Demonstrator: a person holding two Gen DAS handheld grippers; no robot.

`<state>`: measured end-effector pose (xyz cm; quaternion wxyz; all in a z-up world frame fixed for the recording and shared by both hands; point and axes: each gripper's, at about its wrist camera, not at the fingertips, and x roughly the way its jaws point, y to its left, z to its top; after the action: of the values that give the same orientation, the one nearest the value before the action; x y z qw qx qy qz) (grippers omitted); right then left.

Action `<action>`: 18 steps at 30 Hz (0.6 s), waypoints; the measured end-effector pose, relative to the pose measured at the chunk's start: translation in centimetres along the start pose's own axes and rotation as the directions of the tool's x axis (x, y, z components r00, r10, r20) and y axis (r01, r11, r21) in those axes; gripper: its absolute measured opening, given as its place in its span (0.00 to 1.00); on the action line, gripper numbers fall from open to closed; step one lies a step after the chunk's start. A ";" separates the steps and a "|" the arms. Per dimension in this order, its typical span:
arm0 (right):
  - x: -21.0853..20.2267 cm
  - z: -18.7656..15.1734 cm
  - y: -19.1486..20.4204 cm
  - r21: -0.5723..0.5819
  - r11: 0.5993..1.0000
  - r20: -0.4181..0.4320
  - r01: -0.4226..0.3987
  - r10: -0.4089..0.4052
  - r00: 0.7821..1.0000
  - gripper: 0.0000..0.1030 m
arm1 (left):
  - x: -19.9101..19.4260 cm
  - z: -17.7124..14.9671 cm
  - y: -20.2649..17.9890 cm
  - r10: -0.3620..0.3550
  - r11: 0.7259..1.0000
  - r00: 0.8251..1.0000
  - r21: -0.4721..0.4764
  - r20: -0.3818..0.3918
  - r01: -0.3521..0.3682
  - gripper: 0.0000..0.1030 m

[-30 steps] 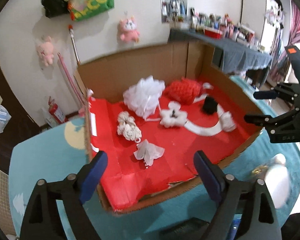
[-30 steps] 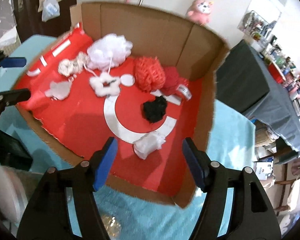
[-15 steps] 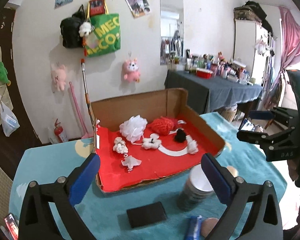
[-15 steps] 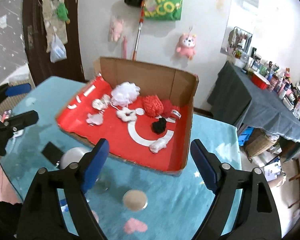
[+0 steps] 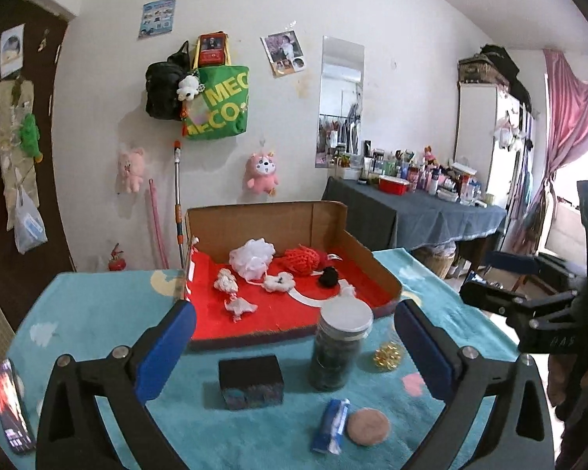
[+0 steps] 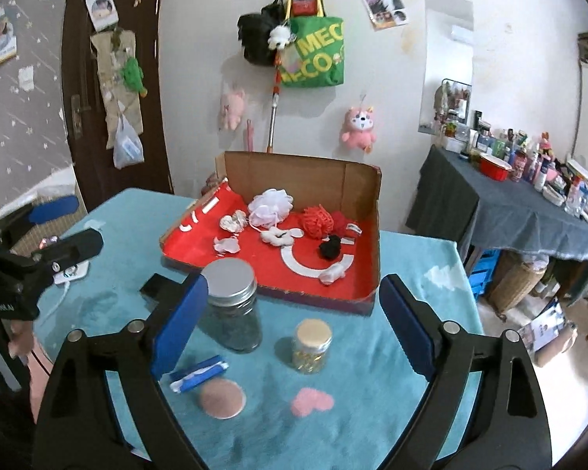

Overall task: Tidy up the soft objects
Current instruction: 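Withdraw both grippers from the box back toward the table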

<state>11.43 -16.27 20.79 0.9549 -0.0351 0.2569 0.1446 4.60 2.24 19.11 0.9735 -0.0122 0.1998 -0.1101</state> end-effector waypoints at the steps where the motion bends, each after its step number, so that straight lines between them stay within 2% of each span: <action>1: -0.3 -0.4 0.2 -0.003 1.000 0.013 0.009 -0.009 1.000 0.87 | -0.4 -0.4 -0.2 -0.001 1.000 1.000 -0.006 0.006 0.001 1.00; 7: -1.3 -3.7 2.4 -0.022 0.997 0.060 0.072 -0.070 0.996 0.87 | -1.2 -2.9 -0.9 0.007 1.000 0.999 -0.008 0.033 -0.007 1.00; 15: 0.3 -7.8 2.5 0.060 0.996 0.026 0.071 -0.073 0.997 0.87 | -0.6 -6.1 -1.5 0.056 0.998 0.997 -0.003 0.050 -0.056 1.00; 18: 0.8 -9.0 2.3 0.078 0.992 0.023 0.100 -0.102 0.995 0.87 | 0.4 -7.6 -1.4 0.069 0.998 0.997 -0.002 0.021 -0.069 1.00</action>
<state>7.04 -15.10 12.62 0.9650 -0.0094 0.2475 0.0868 1.64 0.91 12.05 0.9788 -0.0068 0.1900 -0.0763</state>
